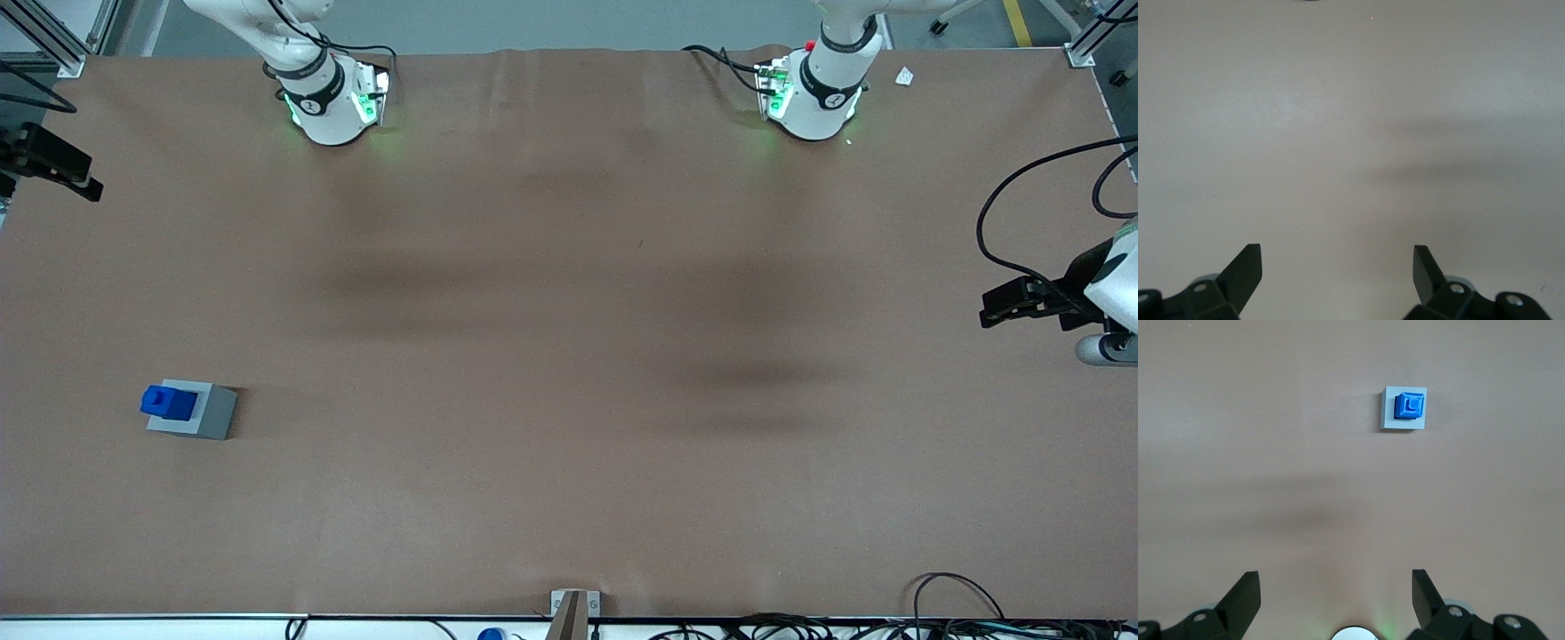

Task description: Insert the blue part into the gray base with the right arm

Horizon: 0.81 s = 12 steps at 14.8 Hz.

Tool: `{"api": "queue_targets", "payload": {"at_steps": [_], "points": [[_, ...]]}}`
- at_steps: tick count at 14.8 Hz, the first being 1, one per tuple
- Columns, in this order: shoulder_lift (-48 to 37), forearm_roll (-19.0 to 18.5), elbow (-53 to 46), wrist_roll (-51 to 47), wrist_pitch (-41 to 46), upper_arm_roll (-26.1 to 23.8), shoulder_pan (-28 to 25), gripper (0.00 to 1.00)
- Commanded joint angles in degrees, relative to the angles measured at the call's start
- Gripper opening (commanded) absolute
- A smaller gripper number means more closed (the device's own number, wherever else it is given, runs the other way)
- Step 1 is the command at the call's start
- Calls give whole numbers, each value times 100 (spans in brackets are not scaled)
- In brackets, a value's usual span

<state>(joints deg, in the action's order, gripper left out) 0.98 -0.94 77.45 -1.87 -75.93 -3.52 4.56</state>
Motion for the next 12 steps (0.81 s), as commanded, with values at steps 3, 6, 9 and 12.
{"api": "queue_targets", "payload": {"at_steps": [3, 6, 9, 12], "points": [[-11, -46, -20, -59, -9, -26, 1, 100], [24, -55, -11, 3, -61, -8, 80, 100], [68, -511, 59, 20, -289, 1, 282, 100], [314, -599, 68, 170, -299, 1, 494, 100]]}}
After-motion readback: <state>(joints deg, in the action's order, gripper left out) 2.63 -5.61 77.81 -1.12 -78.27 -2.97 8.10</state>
